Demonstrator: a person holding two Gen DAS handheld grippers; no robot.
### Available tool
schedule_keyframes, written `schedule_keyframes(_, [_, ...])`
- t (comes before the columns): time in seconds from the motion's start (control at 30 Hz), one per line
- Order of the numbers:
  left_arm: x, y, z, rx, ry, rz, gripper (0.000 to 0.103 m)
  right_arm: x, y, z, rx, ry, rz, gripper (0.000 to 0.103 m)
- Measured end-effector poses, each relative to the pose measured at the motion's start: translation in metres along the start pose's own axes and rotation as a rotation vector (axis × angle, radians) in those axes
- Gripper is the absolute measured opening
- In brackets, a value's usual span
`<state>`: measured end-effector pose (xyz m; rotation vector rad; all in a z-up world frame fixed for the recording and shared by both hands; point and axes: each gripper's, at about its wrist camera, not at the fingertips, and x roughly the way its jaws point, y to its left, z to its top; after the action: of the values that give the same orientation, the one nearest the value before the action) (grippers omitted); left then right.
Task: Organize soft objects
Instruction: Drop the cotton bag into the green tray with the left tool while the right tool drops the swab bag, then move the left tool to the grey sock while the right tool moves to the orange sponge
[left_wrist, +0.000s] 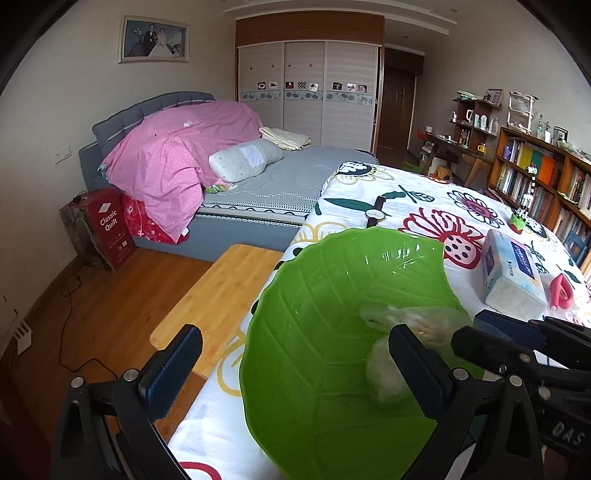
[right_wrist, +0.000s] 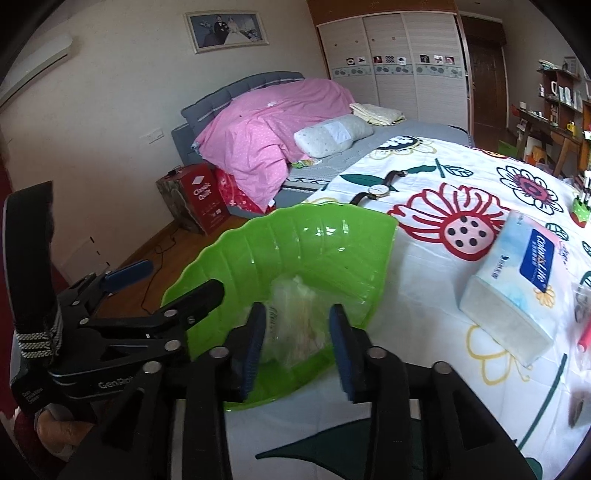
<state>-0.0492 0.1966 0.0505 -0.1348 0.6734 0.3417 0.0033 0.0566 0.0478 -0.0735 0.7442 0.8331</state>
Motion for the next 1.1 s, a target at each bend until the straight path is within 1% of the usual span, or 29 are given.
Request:
schedule_keyframes(0.17, [0.0,0.0,0.0,0.001,0.005,0.001,0.103,-0.003,0.0,-0.003,-0.006,-0.005,-0.01,0.043])
schedule_keyframes(0.3, [0.0,-0.002,0.001,0.009,0.006,0.001,0.103,-0.01,-0.006,-0.007,0.013,-0.013,-0.026,0.043])
schedule_keyframes(0.47, [-0.001,-0.01,0.001,0.026,0.007,-0.004,0.103,-0.018,-0.016,-0.012,0.043,-0.022,-0.057,0.045])
schedule_keyframes(0.73, [-0.007,-0.031,0.001,0.06,0.005,-0.032,0.103,-0.033,-0.033,-0.026,0.093,-0.038,-0.103,0.048])
schedule_keyframes(1.0, [-0.007,-0.053,0.001,0.091,0.014,-0.058,0.103,-0.048,-0.049,-0.035,0.137,-0.059,-0.128,0.05])
schedule_keyframes(1.1, [-0.009,-0.058,0.002,0.096,0.012,-0.06,0.103,-0.053,-0.054,-0.038,0.153,-0.073,-0.137,0.052])
